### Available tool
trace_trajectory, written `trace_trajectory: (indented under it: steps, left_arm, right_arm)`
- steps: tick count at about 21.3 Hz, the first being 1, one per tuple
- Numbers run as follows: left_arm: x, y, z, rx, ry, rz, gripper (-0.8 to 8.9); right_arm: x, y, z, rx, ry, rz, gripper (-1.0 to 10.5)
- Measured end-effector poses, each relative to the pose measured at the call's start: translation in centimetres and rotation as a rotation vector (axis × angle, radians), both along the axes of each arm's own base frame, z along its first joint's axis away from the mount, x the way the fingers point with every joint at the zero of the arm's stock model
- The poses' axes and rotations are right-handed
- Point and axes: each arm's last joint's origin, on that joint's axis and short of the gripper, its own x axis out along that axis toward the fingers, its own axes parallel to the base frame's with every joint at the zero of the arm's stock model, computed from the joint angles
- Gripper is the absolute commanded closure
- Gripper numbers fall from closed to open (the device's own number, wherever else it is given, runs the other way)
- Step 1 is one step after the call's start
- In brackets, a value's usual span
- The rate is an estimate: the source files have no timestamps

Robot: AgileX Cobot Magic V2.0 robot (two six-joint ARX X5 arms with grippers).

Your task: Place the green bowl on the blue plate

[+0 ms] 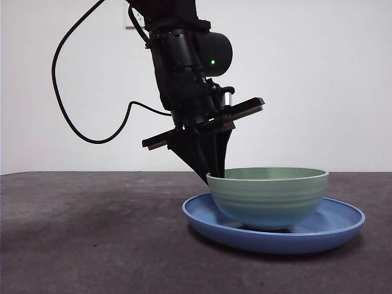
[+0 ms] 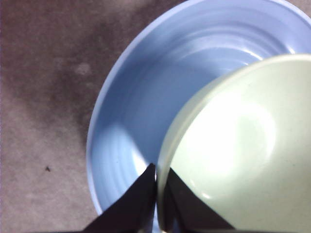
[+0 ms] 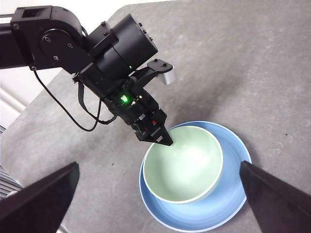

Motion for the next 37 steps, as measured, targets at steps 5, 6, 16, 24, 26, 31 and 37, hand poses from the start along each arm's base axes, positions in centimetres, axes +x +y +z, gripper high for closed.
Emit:
trace_trajectory:
  steps: [5,6,16,24,26,31,37]
  left_arm:
    - [0.1,0.1,0.0,0.034,-0.033,0.007,7.85]
    - [0.1,0.1,0.0,0.032,-0.035,0.007,7.84]
    - [0.4,-0.2,1.0,0.013,-0.056,0.008,3.68]
    - [-3.6,3.4,12.0,-0.094,-0.218,-0.049,2.49]
    - [-5.2,5.0,14.2,-0.092,-0.237,-0.08,2.09]
    - [-9.2,9.1,18.8,-0.091,-0.28,-0.123,2.11]
    - [-15.1,15.5,23.0,-0.149,-0.415,-0.106,2.11]
  right_arm:
    - [0.0,0.0,0.0,0.0,0.0,0.0,3.5]
    - [0.0,0.0,0.0,0.0,0.0,0.0,3.5]
    - [0.0,0.0,0.0,0.0,0.0,0.0,3.5]
    - [0.0,0.0,0.0,0.0,0.0,0.0,3.5]
    - [0.0,0.0,0.0,0.0,0.0,0.0,3.5]
    - [0.0,0.0,0.0,0.0,0.0,0.0,3.5]
    - [0.0,0.0,0.0,0.0,0.004,0.0,3.5]
